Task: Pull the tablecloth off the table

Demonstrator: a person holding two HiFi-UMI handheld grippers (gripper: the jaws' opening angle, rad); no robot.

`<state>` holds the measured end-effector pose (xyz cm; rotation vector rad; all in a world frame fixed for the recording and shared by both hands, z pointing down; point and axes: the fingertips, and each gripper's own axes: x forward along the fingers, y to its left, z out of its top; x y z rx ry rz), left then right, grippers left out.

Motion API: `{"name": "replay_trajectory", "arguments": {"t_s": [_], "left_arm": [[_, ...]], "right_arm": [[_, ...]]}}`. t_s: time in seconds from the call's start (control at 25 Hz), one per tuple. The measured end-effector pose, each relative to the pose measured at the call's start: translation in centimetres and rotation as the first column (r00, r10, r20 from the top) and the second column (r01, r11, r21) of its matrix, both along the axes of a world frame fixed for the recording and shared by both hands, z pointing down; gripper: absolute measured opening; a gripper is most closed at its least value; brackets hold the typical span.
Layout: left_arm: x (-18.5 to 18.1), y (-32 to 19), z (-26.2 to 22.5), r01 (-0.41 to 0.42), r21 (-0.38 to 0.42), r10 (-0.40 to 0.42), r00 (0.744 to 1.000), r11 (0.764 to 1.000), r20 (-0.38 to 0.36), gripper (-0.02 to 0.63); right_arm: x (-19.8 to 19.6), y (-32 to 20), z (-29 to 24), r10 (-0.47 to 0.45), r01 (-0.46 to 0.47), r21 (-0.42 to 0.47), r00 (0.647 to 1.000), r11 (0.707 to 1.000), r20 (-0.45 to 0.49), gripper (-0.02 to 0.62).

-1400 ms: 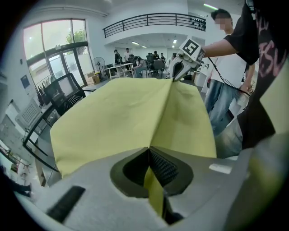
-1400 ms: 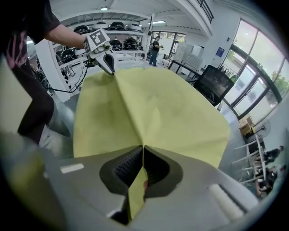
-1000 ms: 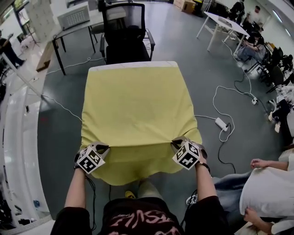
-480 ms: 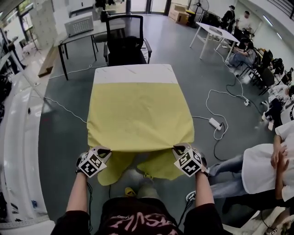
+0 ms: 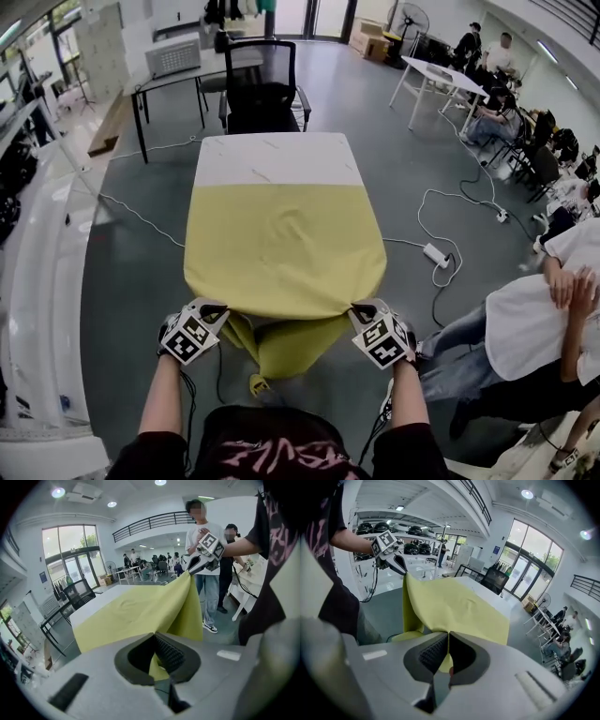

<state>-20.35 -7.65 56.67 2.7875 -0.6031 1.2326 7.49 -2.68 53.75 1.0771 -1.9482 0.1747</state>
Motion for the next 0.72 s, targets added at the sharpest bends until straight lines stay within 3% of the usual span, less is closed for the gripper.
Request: {"name": "replay_trajectory", "arguments": {"t_s": [0.48, 0.72], "left_arm": [[2.7, 15.2, -3.2, 0.101, 0.058, -0.1, 0.995, 0.993, -0.017, 0.008], [3.5, 22.3, -5.0, 0.15, 0.077, -0.145, 0.987, 0.986, -0.067, 0.009]], "right_arm": [[3.5, 14.3, -2.1, -0.011, 0.005, 0.076, 0.997, 0.997, 0.078, 0.017], [4.5, 20.4, -3.6, 0.002, -0.017, 0.123, 0.993, 0.992, 0.121, 0.017]]}}
